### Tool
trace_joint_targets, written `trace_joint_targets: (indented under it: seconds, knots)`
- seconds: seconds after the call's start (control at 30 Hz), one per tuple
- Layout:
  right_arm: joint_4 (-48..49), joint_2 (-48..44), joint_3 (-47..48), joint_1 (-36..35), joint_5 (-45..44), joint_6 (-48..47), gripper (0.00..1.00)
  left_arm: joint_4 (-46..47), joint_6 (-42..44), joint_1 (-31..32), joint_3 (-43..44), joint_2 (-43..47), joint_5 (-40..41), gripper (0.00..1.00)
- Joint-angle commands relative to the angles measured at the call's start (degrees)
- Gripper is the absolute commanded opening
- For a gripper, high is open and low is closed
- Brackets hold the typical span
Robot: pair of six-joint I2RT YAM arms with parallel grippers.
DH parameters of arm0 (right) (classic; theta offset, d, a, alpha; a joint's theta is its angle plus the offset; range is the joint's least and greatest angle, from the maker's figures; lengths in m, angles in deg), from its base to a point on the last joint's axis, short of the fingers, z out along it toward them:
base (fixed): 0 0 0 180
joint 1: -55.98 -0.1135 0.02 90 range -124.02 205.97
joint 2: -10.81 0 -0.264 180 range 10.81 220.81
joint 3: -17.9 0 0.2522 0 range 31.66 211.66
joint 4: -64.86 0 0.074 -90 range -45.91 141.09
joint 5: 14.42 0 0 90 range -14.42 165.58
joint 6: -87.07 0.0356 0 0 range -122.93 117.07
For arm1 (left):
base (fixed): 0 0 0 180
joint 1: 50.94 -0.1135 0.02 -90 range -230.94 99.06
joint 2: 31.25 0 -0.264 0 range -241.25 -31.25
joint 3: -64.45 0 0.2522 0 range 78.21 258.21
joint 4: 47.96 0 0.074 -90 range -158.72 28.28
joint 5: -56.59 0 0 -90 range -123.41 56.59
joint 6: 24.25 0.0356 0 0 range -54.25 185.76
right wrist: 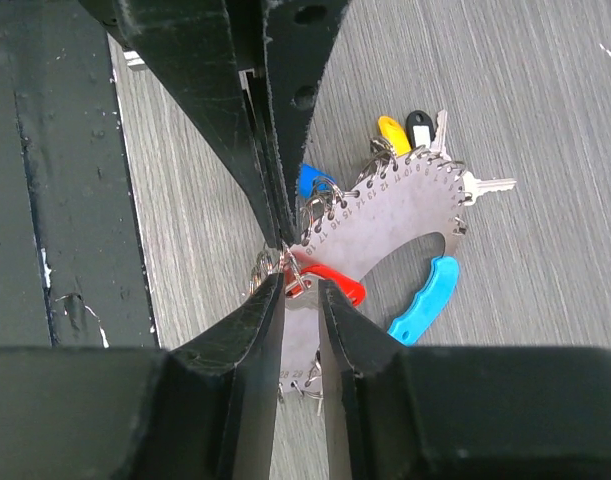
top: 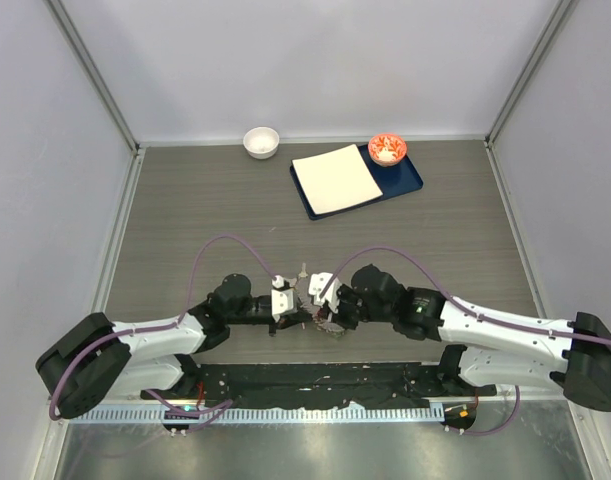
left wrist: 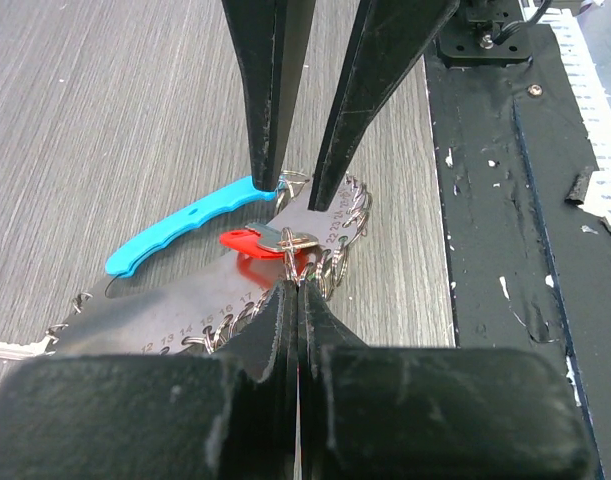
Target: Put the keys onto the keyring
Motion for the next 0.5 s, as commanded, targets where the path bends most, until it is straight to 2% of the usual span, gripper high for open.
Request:
trace_joint_targets:
  seconds: [0.0,0.47]
  knots:
    - [2.1,-1.0,-1.7,0.2,-1.9,2.5,0.27,6.1,0.1,0.3,-0.5,1.4,0.6,0.00]
    - [7.0,2.3,-3.3,1.1,-1.3,-1.3,0.27,6.8,0.0,0.4,-0.6,1.7,-1.8,0.00]
